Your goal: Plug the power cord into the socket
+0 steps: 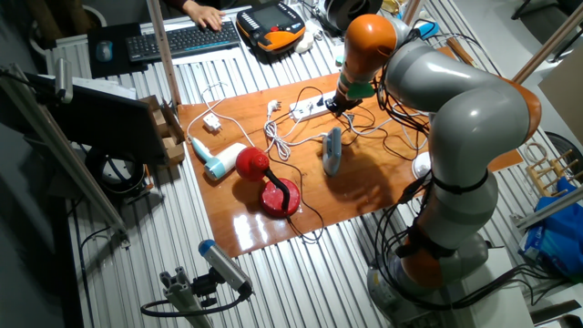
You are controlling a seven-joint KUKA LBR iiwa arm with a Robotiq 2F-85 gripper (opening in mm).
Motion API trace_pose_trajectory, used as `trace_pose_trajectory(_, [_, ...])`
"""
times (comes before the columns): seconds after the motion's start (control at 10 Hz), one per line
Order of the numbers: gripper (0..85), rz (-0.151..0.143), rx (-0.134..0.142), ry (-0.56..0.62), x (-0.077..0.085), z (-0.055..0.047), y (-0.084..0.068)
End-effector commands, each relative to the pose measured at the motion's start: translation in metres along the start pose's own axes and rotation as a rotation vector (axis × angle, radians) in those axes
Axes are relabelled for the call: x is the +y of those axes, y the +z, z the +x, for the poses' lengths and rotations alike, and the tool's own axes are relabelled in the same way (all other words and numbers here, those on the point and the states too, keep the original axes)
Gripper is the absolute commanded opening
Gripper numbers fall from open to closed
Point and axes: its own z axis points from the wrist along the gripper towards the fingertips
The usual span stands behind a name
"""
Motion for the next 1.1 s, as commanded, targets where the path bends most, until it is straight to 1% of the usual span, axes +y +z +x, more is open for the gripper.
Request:
trace_pose_trajectory(0.0, [0.0, 0.000, 0.000, 0.001, 0.0001, 0.0001, 0.0000])
trace_pose_trajectory(0.5, [0.0, 0.003, -0.003, 0.004, -0.0020, -0.0006, 0.0001])
trace_pose_trajectory(0.9, [0.0, -0.003, -0.007, 0.009, -0.0013, -0.0003, -0.0008])
trace_pose_trajectory(1.0, [0.0, -0.003, -0.014, 0.014, -0.0011, -0.0002, -0.0006])
